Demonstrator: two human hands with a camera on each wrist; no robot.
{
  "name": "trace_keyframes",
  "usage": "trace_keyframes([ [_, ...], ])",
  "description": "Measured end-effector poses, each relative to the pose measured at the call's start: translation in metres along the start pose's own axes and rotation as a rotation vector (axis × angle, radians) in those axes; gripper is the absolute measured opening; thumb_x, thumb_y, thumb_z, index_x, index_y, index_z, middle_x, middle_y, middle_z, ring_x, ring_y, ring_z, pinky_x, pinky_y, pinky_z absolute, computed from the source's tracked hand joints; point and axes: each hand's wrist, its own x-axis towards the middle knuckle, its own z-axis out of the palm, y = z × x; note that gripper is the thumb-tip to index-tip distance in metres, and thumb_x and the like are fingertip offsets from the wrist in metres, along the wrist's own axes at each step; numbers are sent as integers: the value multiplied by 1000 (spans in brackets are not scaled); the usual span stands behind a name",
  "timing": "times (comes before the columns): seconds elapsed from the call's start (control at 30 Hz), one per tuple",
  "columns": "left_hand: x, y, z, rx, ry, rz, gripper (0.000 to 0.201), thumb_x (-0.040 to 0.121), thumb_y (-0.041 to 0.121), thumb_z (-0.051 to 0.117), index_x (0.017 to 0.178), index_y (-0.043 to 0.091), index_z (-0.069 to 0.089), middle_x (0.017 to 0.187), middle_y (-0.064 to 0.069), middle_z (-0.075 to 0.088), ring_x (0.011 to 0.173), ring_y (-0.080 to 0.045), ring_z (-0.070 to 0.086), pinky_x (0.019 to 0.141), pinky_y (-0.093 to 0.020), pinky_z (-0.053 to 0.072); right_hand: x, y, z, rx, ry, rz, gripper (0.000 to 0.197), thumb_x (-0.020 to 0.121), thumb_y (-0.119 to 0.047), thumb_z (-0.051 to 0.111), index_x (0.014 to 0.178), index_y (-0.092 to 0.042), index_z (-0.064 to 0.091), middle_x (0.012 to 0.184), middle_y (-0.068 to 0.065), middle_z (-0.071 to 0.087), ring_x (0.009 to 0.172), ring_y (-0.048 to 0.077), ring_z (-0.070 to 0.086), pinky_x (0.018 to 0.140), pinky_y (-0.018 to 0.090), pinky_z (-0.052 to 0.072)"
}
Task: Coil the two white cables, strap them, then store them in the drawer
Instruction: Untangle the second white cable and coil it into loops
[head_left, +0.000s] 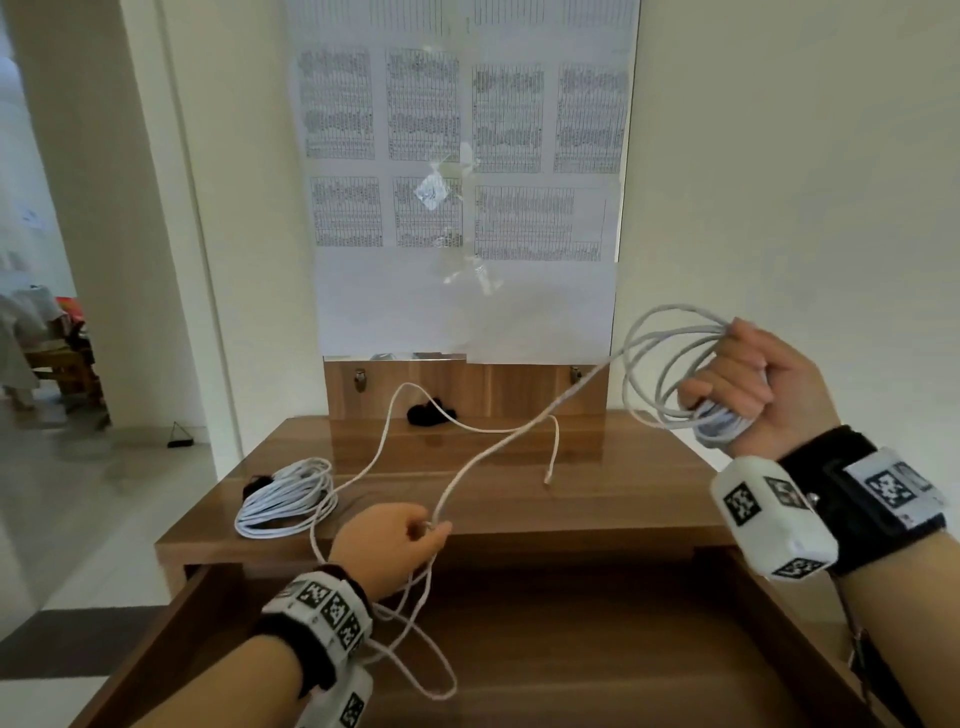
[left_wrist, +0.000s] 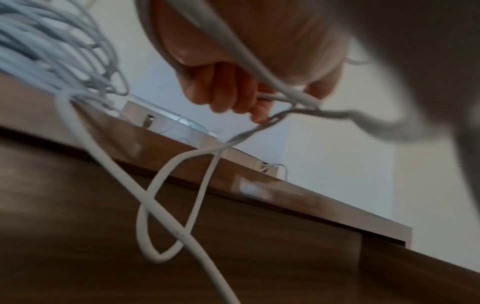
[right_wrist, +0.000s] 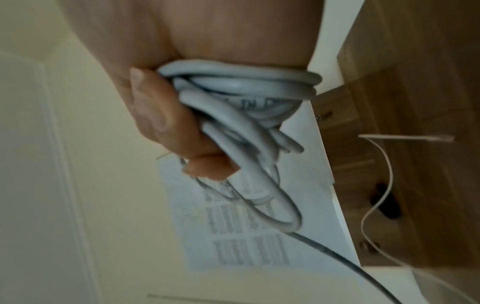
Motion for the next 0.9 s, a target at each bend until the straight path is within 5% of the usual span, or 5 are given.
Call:
trace_keyframes([
  [0.27,-5,66,-5,-66,-15,156,44,91,-3,42,122,23,58,129,3,55,128,-18,44,110,-39,35,12,11,33,84,348,-380,42,96,-25,50,58,-10,61,61,-3,67,60,11,66,74,31,57],
  [0.4,-26,97,-19,-107,-240,366,28,96,7,50,118,24,50,99,14,56,93,-7,57,95,-30,49,22,10,46,-90,479,-553,19,97,-19,45,82,-10,54,107,13,72,106,26,67,97,39,49],
  [0.57,-40,123,-38,121,-379,554,64,87,-4,50,133,35,29,95,7,58,76,-19,61,74,-44,55,35,30,28,-666,788,-672,8,89,-11,62,95,-13,67,105,7,71,99,17,67,92,34,50],
  [0.7,-44,148,-59,271,-396,663,57,92,-1,47,136,30,28,81,0,53,62,-26,56,59,-51,52,30,62,17,-1465,854,-440,18,95,-15,56,112,-16,61,93,-10,61,79,3,57,67,8,41],
  [0.9,-24,151,-101,138,-37,691,28,98,11,46,98,38,40,73,12,51,64,3,50,60,-12,40,9,82,0,-1746,374,351,11,90,-8,59,99,-7,65,75,0,68,71,14,64,79,38,55],
])
